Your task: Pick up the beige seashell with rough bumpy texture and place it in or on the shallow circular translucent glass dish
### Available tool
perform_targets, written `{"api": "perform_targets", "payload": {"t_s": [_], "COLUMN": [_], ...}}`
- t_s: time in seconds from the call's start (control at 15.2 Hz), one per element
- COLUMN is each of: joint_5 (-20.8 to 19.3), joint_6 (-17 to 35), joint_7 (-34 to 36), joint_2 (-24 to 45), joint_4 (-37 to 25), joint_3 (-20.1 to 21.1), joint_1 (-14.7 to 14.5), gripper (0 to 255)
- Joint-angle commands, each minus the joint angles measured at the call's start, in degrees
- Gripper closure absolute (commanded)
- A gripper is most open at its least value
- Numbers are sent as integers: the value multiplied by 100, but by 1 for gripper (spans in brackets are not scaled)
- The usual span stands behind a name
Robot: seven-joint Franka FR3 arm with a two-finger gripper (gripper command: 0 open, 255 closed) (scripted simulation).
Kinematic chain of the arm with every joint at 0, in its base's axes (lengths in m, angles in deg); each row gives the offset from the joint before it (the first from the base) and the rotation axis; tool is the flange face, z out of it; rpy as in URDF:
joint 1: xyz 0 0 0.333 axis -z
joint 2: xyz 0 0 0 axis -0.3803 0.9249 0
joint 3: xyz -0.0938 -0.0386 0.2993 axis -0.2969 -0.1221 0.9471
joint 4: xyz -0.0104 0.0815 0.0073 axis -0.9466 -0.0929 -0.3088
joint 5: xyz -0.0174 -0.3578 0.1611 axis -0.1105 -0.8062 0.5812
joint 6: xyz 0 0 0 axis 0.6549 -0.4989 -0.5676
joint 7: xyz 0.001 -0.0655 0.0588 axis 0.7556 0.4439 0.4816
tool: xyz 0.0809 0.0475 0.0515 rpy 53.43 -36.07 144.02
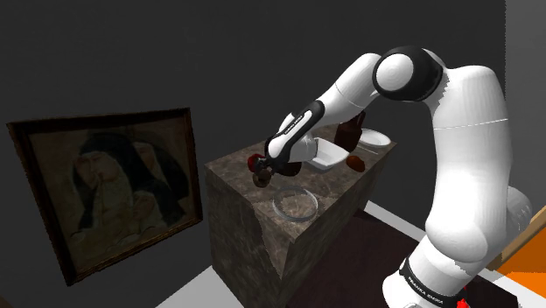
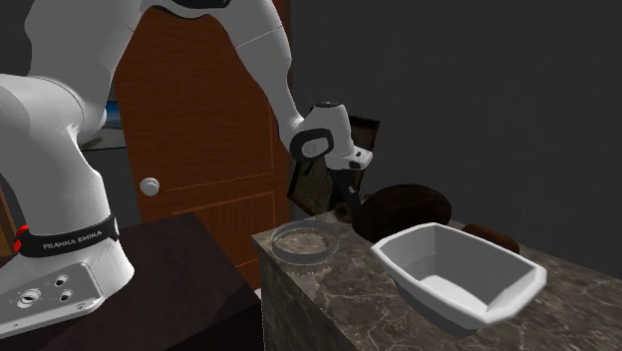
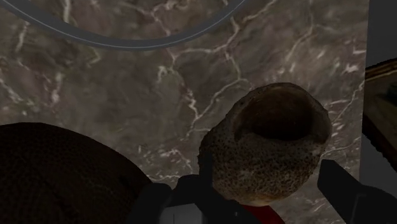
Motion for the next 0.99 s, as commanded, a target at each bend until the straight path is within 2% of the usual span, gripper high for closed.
{"api": "perform_targets", "payload": {"t_s": [0.0,0.07,0.66,0.73,0.79,0.86,0.92], "joint_5": [6,12,32,25,25,-723,-1361], "joint_6": [-22,74,-427,-365,-365,-689,-1126], "joint_7": [22,-17,65,64,64,1104,1984], "joint_2": [21,50,-603,-518,-518,-636,-612], "joint_4": [16,91,235,203,203,167,50], "joint_3": [-71,-35,-16,-25,-25,-1250,-2297], "joint_1": [8,60,84,70,70,-1302,-2531], "gripper": [255,255,255,255,0,0,0]}}
